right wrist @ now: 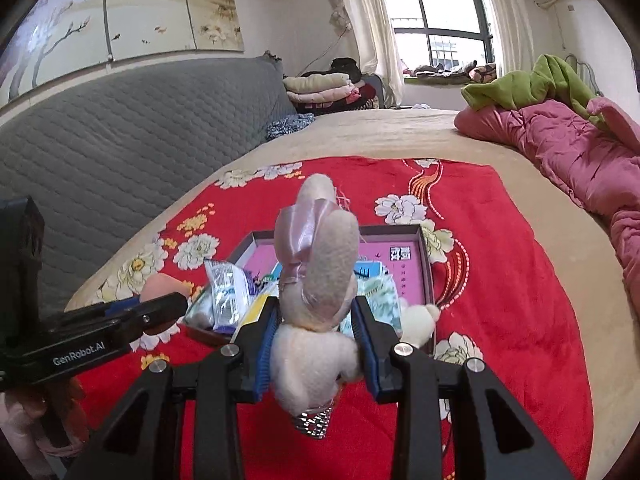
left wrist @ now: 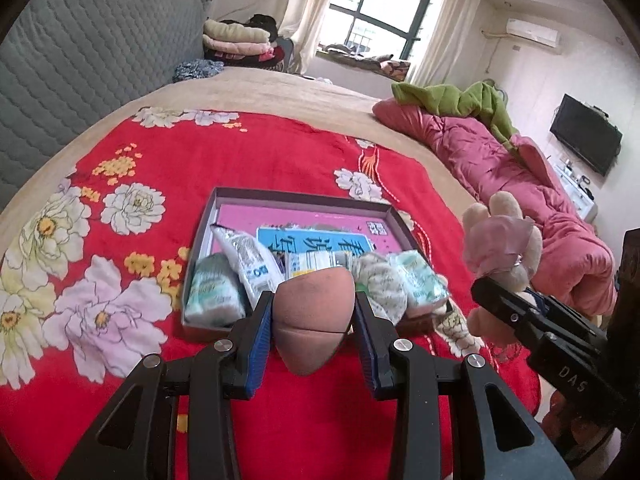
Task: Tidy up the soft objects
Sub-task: 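Lift the bunny and sponge and carry both over the pink box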
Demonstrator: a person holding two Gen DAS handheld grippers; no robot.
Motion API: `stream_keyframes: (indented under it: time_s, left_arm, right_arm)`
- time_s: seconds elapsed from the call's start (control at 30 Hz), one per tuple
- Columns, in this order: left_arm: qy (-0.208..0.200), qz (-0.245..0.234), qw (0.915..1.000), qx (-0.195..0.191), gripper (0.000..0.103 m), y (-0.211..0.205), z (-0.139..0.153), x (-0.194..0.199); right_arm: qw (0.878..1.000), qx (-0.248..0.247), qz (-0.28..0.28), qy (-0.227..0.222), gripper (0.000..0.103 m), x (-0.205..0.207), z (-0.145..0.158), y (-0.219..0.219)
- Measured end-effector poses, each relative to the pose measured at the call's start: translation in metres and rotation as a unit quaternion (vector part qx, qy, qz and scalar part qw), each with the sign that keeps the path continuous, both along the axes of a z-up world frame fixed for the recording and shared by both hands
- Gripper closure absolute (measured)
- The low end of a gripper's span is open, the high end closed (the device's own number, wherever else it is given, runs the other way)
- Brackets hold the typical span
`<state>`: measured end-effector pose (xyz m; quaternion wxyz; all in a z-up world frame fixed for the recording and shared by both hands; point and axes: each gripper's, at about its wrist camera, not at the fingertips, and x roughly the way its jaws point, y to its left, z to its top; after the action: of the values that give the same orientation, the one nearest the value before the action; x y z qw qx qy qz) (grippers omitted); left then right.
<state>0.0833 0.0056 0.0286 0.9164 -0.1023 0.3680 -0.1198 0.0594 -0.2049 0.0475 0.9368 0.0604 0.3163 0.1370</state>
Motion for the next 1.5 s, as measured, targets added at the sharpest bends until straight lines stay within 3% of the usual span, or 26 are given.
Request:
stream_keyframes:
  time_s: [0.4, 0.7, 1.07, 1.5]
  left_arm:
    - [0.008, 0.015, 0.9997, -0.019, 0.064, 0.003, -0.007, 0.043]
    - [0.036, 0.017, 0.9989, -0.024, 0.064, -0.001, -0.036, 0.078]
    - [0.06, -0.002, 0.9981, -0.016, 0.064, -0.012, -0.071, 0.093]
    - [0.064, -0.011, 0.9977, -0.021, 0.064, -0.009, -0.08, 0.1]
  right_arm:
    - [0.999, 0.052, 0.01, 0.008, 0.067, 0.039, 0.004, 0.002]
    - [0.998, 0.05, 0.028, 0.038, 0.067, 0.064, -0.012, 0.019]
    - [0.995, 0.04, 0.036, 0.078, 0.067, 0.083, -0.04, 0.028]
    - [0.993, 0.014, 0.034, 0.111, 0.067, 0.094, -0.07, 0.039]
